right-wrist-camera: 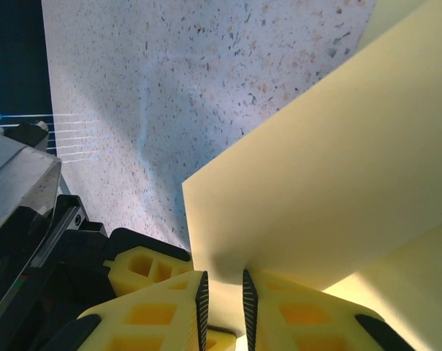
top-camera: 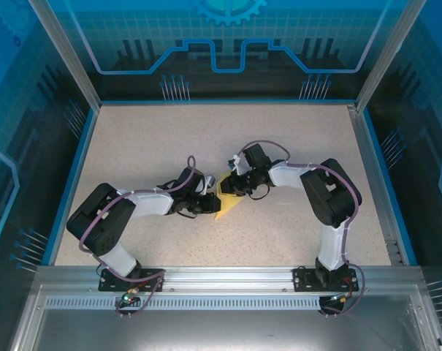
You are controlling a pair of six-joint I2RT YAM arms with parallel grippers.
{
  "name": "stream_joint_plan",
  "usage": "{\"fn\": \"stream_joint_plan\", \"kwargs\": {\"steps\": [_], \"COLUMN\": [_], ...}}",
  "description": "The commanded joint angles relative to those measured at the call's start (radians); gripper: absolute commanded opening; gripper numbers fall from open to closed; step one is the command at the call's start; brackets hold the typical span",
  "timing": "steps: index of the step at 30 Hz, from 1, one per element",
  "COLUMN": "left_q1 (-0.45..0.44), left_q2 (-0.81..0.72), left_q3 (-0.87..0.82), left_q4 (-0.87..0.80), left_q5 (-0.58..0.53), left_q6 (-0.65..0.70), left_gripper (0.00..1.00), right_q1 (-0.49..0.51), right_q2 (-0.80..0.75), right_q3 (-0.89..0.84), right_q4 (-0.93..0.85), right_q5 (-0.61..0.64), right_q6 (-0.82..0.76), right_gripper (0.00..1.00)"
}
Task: Fold a paper plane with a square sheet of paper (pick it up from the middle)
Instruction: Fourth fold the wing at the center of the table.
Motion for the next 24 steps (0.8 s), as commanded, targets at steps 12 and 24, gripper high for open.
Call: {"fn": "stream_joint_plan", "kwargs": {"steps": [12,24], "left_q1": [0.008,0.034], "left_q2": [-0.008,0.007], "left_q3": [-0.034,-0.036], "left_q4": [-0.020,0.009], "left_q5": [0.040,0.096], "left_q6": [0.014,0.008], "left_gripper": [0.09,0.02], "right_q1": [0.005,0.006], "right_q2": [0.022,0.030], "right_q3": [0.030,0.035], "right_q4": [-0.029,-0.035], "right_q5": [0.002,0.007], "right_q6": [-0.001,-0.004], "right_gripper": [0.23,0.23]}}
